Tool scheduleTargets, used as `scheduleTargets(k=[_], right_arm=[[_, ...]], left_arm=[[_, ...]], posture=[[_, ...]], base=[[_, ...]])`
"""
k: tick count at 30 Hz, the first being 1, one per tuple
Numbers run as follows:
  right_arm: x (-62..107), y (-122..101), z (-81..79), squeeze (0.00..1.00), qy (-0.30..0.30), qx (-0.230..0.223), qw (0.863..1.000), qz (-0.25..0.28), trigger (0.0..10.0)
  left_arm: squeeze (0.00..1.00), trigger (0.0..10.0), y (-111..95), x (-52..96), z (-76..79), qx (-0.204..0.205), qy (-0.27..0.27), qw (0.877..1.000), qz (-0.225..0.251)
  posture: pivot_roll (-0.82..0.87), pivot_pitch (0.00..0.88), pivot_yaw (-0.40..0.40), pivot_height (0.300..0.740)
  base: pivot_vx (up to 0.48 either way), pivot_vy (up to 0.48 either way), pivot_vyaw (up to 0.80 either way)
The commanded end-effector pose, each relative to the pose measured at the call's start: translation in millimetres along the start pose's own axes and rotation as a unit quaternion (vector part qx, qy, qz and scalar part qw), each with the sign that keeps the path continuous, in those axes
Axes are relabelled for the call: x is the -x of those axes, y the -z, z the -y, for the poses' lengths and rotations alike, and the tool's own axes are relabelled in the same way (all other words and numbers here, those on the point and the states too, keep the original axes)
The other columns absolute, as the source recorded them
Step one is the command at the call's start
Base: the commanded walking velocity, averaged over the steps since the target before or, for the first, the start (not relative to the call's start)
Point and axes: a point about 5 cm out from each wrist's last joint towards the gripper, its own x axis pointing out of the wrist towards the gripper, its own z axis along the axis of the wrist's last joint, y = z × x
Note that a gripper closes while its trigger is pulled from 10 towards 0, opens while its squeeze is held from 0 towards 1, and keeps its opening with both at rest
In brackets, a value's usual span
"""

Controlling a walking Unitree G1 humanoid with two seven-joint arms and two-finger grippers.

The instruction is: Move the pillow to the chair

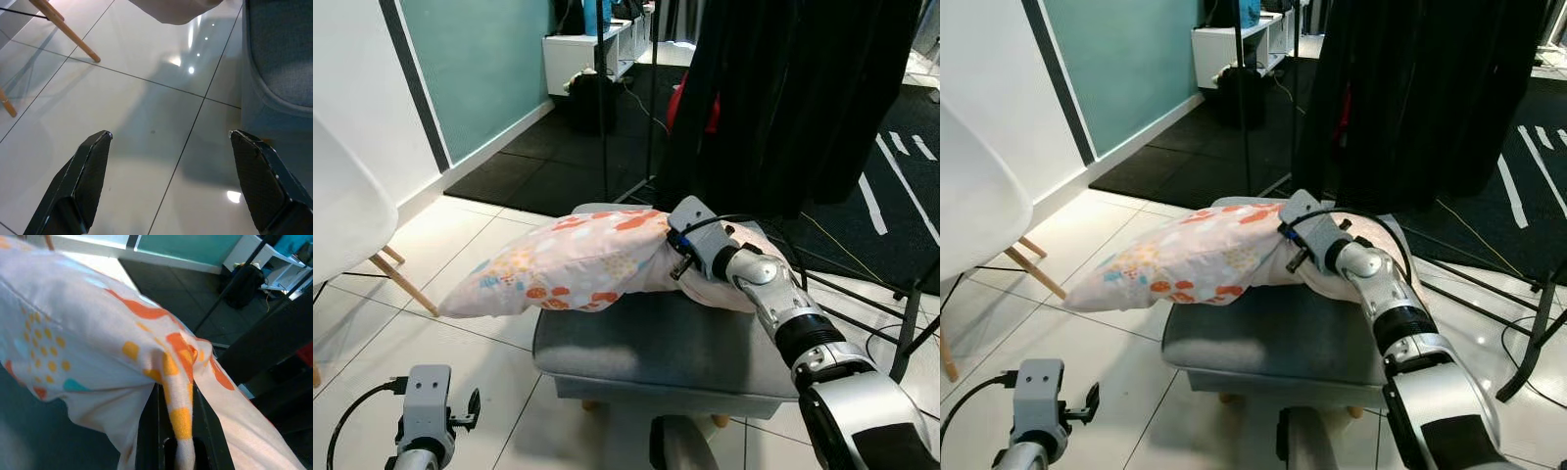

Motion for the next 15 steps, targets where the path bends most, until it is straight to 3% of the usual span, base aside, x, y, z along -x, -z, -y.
scheduleTargets(k=[1,7,15], right_arm=[[-3.2,-23,7.9,0.0,0.014,-0.03,0.998,0.049,0.0],[-3.6,-25,5.9,0.0,0.01,-0.102,0.992,0.071,0.0],[-2.3,-39,10.0,0.0,0.002,-0.147,0.983,0.105,0.0]], left_arm=[[0.0,10.0,4,0.9,0.1,0.011,-0.006,1.0,-0.011],[0.0,10.0,4,0.7,-0.1,0.01,-0.007,1.0,-0.012],[0.0,10.0,4,0.5,-0.6,0.009,-0.008,1.0,-0.012]], posture=[[-0.16,0.056,-0.046,0.55],[-0.16,0.055,-0.045,0.575],[-0.16,0.054,-0.043,0.605]], base=[[0.0,0.0,0.0],[0.0,0.0,0.0],[0.0,0.0,0.0]])
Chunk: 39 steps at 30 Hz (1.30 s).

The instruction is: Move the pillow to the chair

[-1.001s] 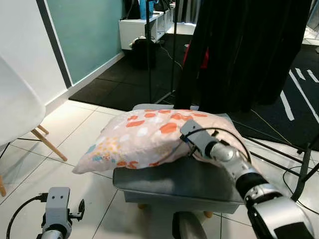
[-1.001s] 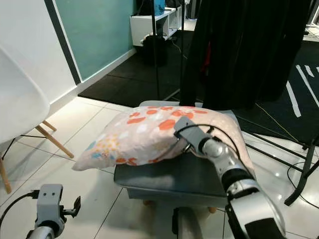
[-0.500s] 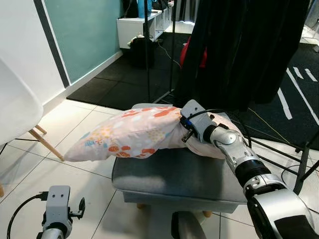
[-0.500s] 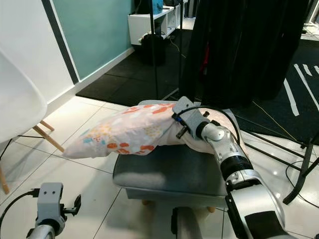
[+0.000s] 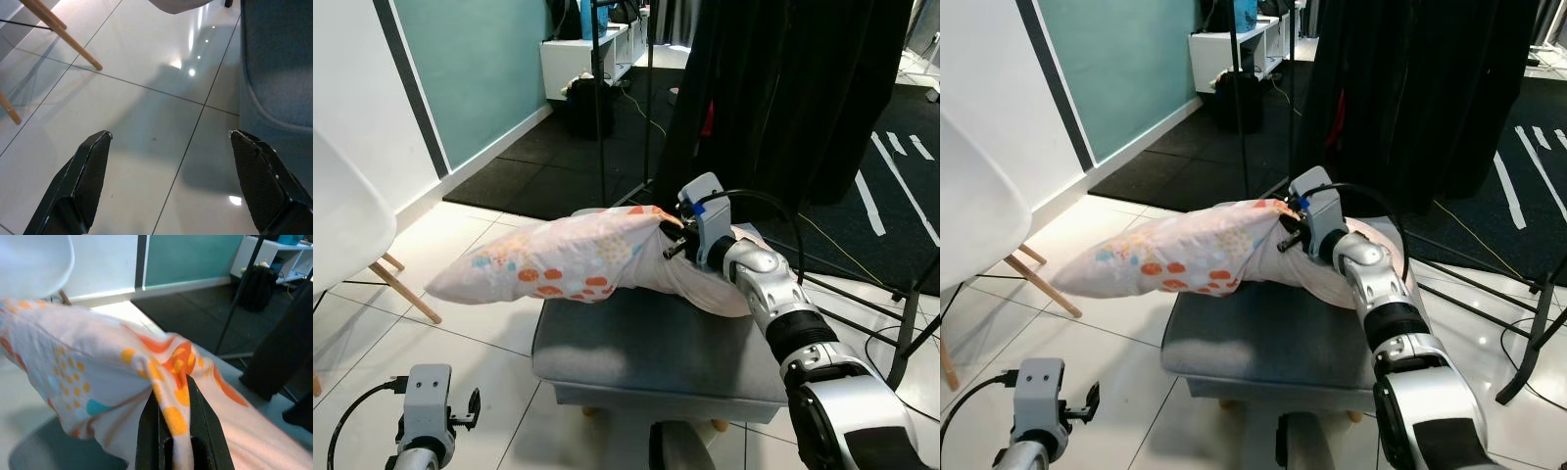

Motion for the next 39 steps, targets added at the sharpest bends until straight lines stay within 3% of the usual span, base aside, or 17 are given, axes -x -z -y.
scheduleTargets(k=[1,9,18,19,20,21,23,24,25,26,27,28,30,31,32,39], right_arm=[[-2.2,-24,3.1,0.0,-0.002,-0.011,0.999,0.048,0.0],[0.9,-44,9.5,0.0,-0.009,-0.009,0.997,0.071,0.0],[5.3,-48,14.4,0.0,-0.002,-0.007,0.997,0.072,0.0],[5.1,-41,12.5,0.0,-0.002,0.035,0.998,0.044,0.0],[5.1,-41,12.5,0.0,-0.002,0.035,0.998,0.044,0.0],[5.2,-36,11.0,0.0,-0.004,0.066,0.998,0.022,0.0],[4.9,-11,2.1,0.0,-0.035,0.155,0.985,-0.067,0.0],[5.9,6,-2.7,0.0,-0.056,0.189,0.972,-0.125,1.0],[5.9,6,-2.7,0.0,-0.056,0.189,0.972,-0.125,1.0],[8.7,22,-4.3,0.0,-0.06,0.22,0.958,-0.176,1.0],[13.0,40,-3.7,0.0,-0.048,0.219,0.95,-0.219,10.0],[13.0,40,-3.7,0.0,-0.048,0.219,0.95,-0.219,10.0],[21.9,65,-4.0,0.0,-0.033,0.21,0.94,-0.267,10.0],[24.7,71,-4.1,0.18,-0.026,0.199,0.94,-0.278,10.0],[26.2,74,-3.9,1.0,-0.019,0.19,0.941,-0.28,10.0],[30.7,80,3.3,1.0,0.025,0.127,0.949,-0.287,10.0]], left_arm=[[0.0,10.0,4,0.7,-0.5,0.009,-0.006,1.0,-0.012],[0.0,10.0,4,0.5,-0.5,0.008,-0.006,1.0,-0.013],[0.0,10.0,5,0.7,0.2,0.006,-0.005,1.0,-0.016],[0.0,10.0,5,0.6,0.4,0.006,-0.005,1.0,-0.016],[0.0,10.0,5,0.6,0.4,0.006,-0.005,1.0,-0.016],[0.0,10.0,5,0.6,0.5,0.005,-0.005,1.0,-0.016],[0.0,10.0,5,0.5,0.4,0.005,-0.004,1.0,-0.017],[0.0,10.0,5,0.5,0.4,0.005,-0.004,1.0,-0.017],[0.0,10.0,5,0.5,0.4,0.005,-0.004,1.0,-0.017],[0.0,10.0,5,0.5,0.6,0.004,-0.004,1.0,-0.017],[0.0,10.0,5,0.4,0.7,0.004,-0.004,1.0,-0.017],[0.0,10.0,5,0.4,0.7,0.004,-0.004,1.0,-0.017],[0.0,10.0,5,0.5,0.4,0.006,-0.005,1.0,-0.017],[0.0,10.0,5,0.7,-0.1,0.006,-0.006,1.0,-0.016],[0.0,10.0,5,0.9,-0.5,0.007,-0.006,1.0,-0.016],[0.0,10.0,6,0.7,-1.0,0.005,-0.005,1.0,-0.019]], posture=[[-0.17,0.052,-0.043,0.61],[-0.16,0.048,-0.042,0.645],[-0.16,0.034,-0.039,0.68],[-0.16,0.032,-0.039,0.685],[-0.16,0.032,-0.039,0.685],[-0.16,0.032,-0.039,0.69],[-0.17,0.032,-0.038,0.7],[-0.17,0.033,-0.036,0.7],[-0.17,0.033,-0.036,0.7],[-0.17,0.036,-0.04,0.7],[-0.16,0.037,-0.042,0.7],[-0.16,0.037,-0.042,0.7],[-0.16,0.042,-0.04,0.7],[-0.16,0.045,-0.037,0.7],[-0.16,0.045,-0.037,0.7],[-0.16,0.048,-0.034,0.7]], base=[[0.0,0.0,0.0],[0.0,0.0,0.0],[0.0,0.0,0.0],[0.0,0.0,0.0],[0.0,0.0,0.0],[0.0,0.0,0.0],[0.0,0.0,0.0],[0.0,0.0,0.0],[0.0,0.0,0.0],[0.0,0.0,0.0],[0.0,0.0,0.0],[0.0,0.0,0.0],[0.0,0.0,0.0],[0.0,0.0,0.0],[0.0,0.0,0.0],[0.0,0.0,0.0]])
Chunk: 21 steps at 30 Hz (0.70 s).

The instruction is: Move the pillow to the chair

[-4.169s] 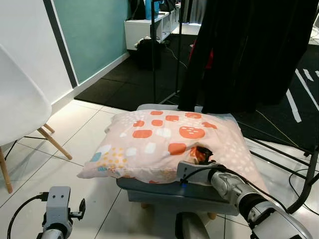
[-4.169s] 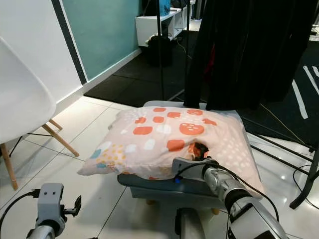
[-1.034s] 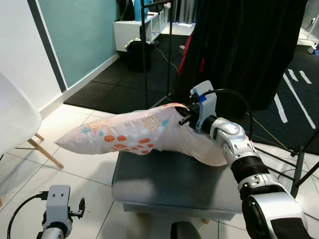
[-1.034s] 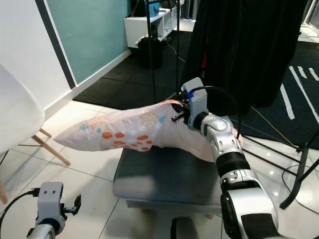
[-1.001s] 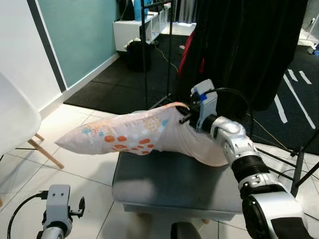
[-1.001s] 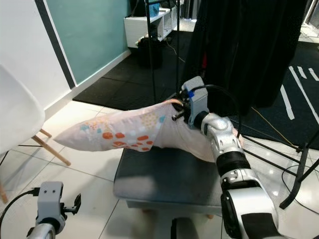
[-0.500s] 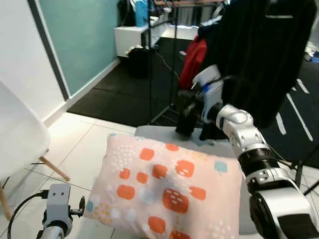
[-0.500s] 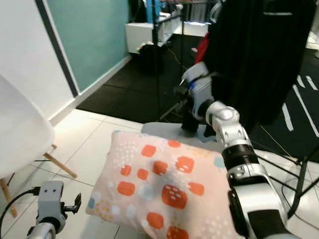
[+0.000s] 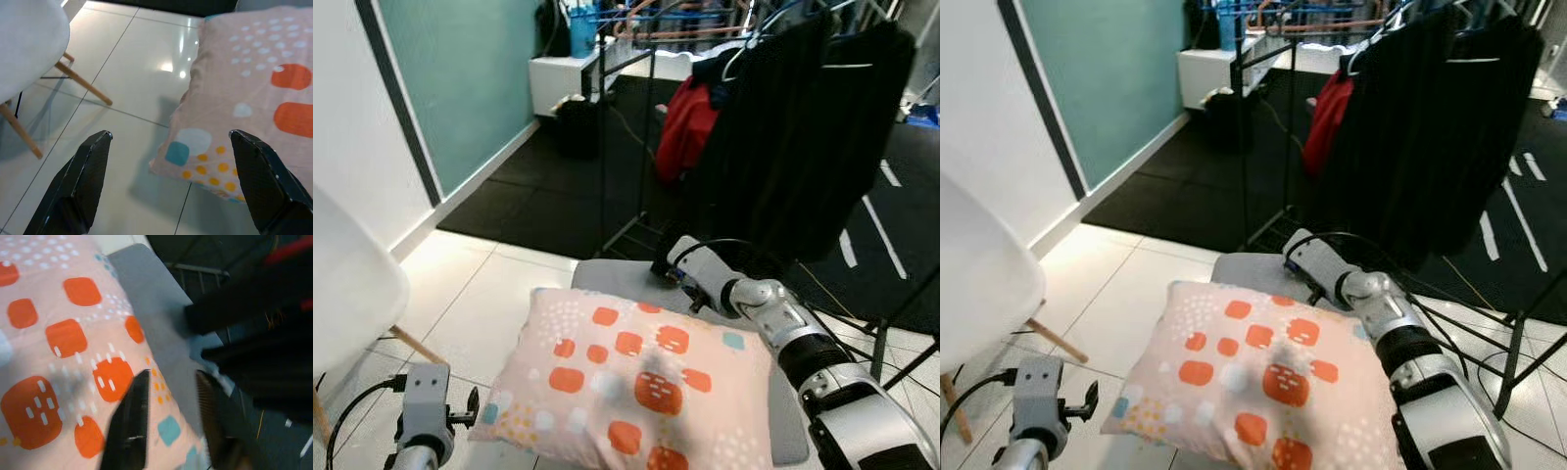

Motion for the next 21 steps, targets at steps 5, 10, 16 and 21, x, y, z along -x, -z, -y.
scheduleTargets(k=[5,10,16,21], right_arm=[[-4.6,11,-9.2,1.0,-0.007,-0.111,0.994,0.005,10.0],[-9.2,21,-28.0,0.0,-0.045,-0.132,0.99,-0.014,10.0],[-10.4,25,-31.4,0.0,-0.046,-0.131,0.99,-0.031,10.0],[-9.0,34,-30.1,0.0,-0.041,-0.115,0.991,-0.059,10.0]], left_arm=[[0.0,10.0,10,3.9,-1.3,0.004,-0.004,1.0,-0.022],[0.0,10.0,11,4.1,-1.1,0.004,-0.005,1.0,-0.025],[0.0,10.0,11,4.0,-1.2,0.004,-0.004,1.0,-0.026],[0.0,10.0,10,3.9,-1.7,0.004,-0.006,1.0,-0.026]], posture=[[-0.16,0.038,-0.037,0.7],[-0.16,0.029,-0.036,0.685],[-0.16,0.029,-0.035,0.665],[-0.16,0.043,-0.037,0.645]], base=[[0.0,0.0,0.0],[0.0,0.0,0.0],[0.0,0.0,0.0],[0.0,0.0,0.0]])
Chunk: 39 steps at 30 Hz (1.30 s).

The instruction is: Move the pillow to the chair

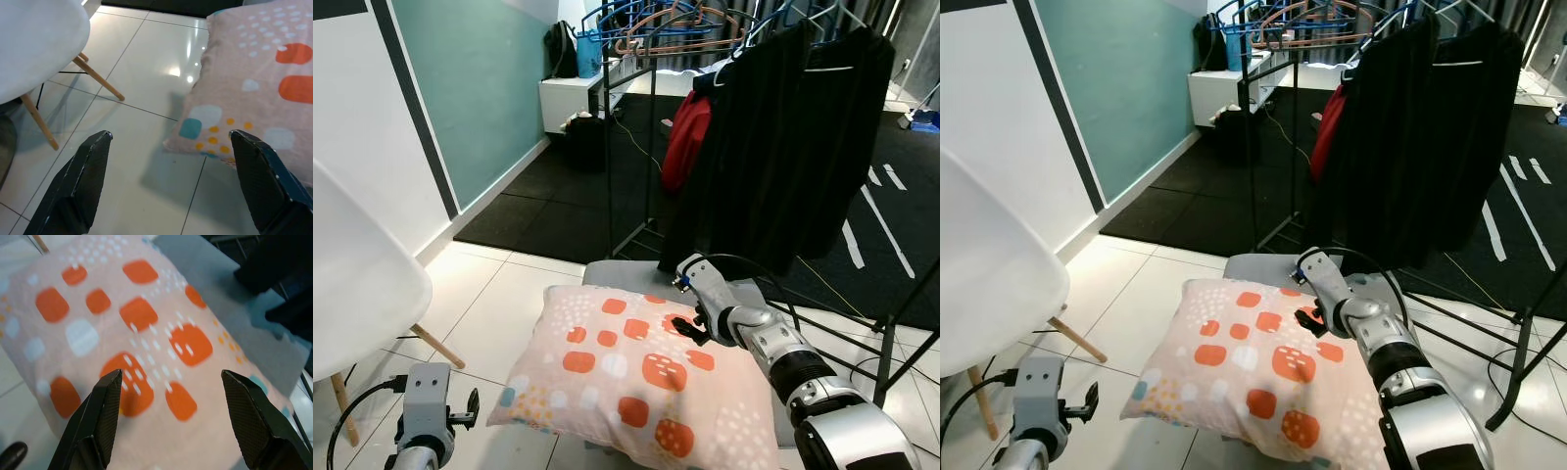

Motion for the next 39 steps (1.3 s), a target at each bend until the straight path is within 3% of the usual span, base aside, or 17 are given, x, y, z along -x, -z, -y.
scheduleTargets(k=[1,6,13,14,16,17,21,22,24,25,27,30,32,35,36,39], right_arm=[[0.3,8,0.9,0.0,0.002,0.003,1.0,-0.024,10.0],[2.9,20,6.7,0.0,0.017,-0.02,0.998,-0.053,10.0],[8.1,25,20.2,0.0,0.062,-0.078,0.994,-0.053,10.0],[13.4,29,31.9,0.0,0.098,-0.149,0.983,-0.038,10.0],[17.2,31,39.4,0.0,0.119,-0.207,0.971,-0.024,10.0],[17.2,31,39.4,0.0,0.119,-0.207,0.971,-0.024,10.0],[22.9,34,49.3,0.0,0.139,-0.305,0.942,0.014,10.0],[22.9,34,49.3,0.0,0.139,-0.305,0.942,0.014,10.0],[24.2,34,51.5,0.0,0.135,-0.374,0.916,0.048,10.0],[24.2,34,51.5,0.0,0.135,-0.374,0.916,0.048,10.0],[24.7,35,51.9,0.0,0.131,-0.425,0.893,0.068,10.0],[27.0,44,54.3,0.0,0.15,-0.452,0.877,0.066,10.0],[27.9,47,55.3,0.0,0.158,-0.455,0.874,0.063,10.0],[33.7,55,62.9,0.0,0.193,-0.463,0.863,0.057,10.0],[41.1,63,72.2,0.0,0.226,-0.461,0.857,0.051,10.0],[45.4,67,76.8,0.0,0.243,-0.458,0.854,0.047,10.0]], left_arm=[[0.0,10.0,7,2.7,-0.8,0.003,-0.003,1.0,-0.016],[0.0,10.0,6,2.7,-1.2,0.003,-0.004,1.0,-0.015],[0.0,10.0,6,2.5,-1.3,0.002,-0.003,1.0,-0.016],[0.0,10.0,6,2.2,-1.2,0.002,-0.003,1.0,-0.016],[0.0,10.0,5,2.0,-1.3,0.002,-0.004,1.0,-0.016],[0.0,10.0,5,2.0,-1.3,0.002,-0.004,1.0,-0.016],[0.0,10.0,5,1.8,-1.7,0.002,-0.004,1.0,-0.016],[0.0,10.0,5,1.8,-1.7,0.002,-0.004,1.0,-0.016],[0.0,10.0,5,1.6,-2.0,0.001,-0.004,1.0,-0.016],[0.0,10.0,5,1.6,-2.0,0.001,-0.004,1.0,-0.016],[0.0,10.0,5,1.6,-2.6,0.001,-0.003,1.0,-0.017],[0.0,10.0,5,1.9,-3.4,0.001,-0.004,1.0,-0.017],[0.0,10.0,5,2.0,-3.6,0.0,-0.004,1.0,-0.017],[0.0,10.0,5,2.2,-4.3,0.0,-0.004,1.0,-0.018],[0.0,10.0,5,2.3,-4.4,-0.001,-0.003,1.0,-0.018],[0.0,10.0,5,2.3,-4.6,-0.001,-0.002,1.0,-0.019]], posture=[[-0.16,0.043,-0.037,0.64],[-0.16,0.05,-0.035,0.62],[-0.16,0.054,-0.035,0.6],[-0.16,0.056,-0.035,0.59],[-0.16,0.057,-0.034,0.58],[-0.16,0.057,-0.034,0.58],[-0.16,0.058,-0.03,0.56],[-0.16,0.058,-0.03,0.56],[-0.16,0.06,-0.027,0.55],[-0.16,0.06,-0.027,0.55],[-0.16,0.062,-0.025,0.54],[-0.16,0.064,-0.023,0.525],[-0.16,0.064,-0.023,0.52],[-0.16,0.065,-0.021,0.505],[-0.16,0.066,-0.02,0.495],[-0.16,0.066,-0.02,0.485]], base=[[0.0,0.0,0.0],[0.0,0.0,0.0],[0.0,0.0,0.0],[0.0,0.0,0.0],[0.0,0.0,0.0],[0.0,0.0,0.0],[0.0,0.0,0.0],[0.0,0.0,0.0],[0.0,0.0,0.0],[0.0,0.0,0.0],[0.0,0.0,0.0],[0.0,0.0,0.0],[0.0,0.0,0.0],[0.0,0.0,0.0],[0.0,0.0,0.0],[0.0,0.0,0.0]])
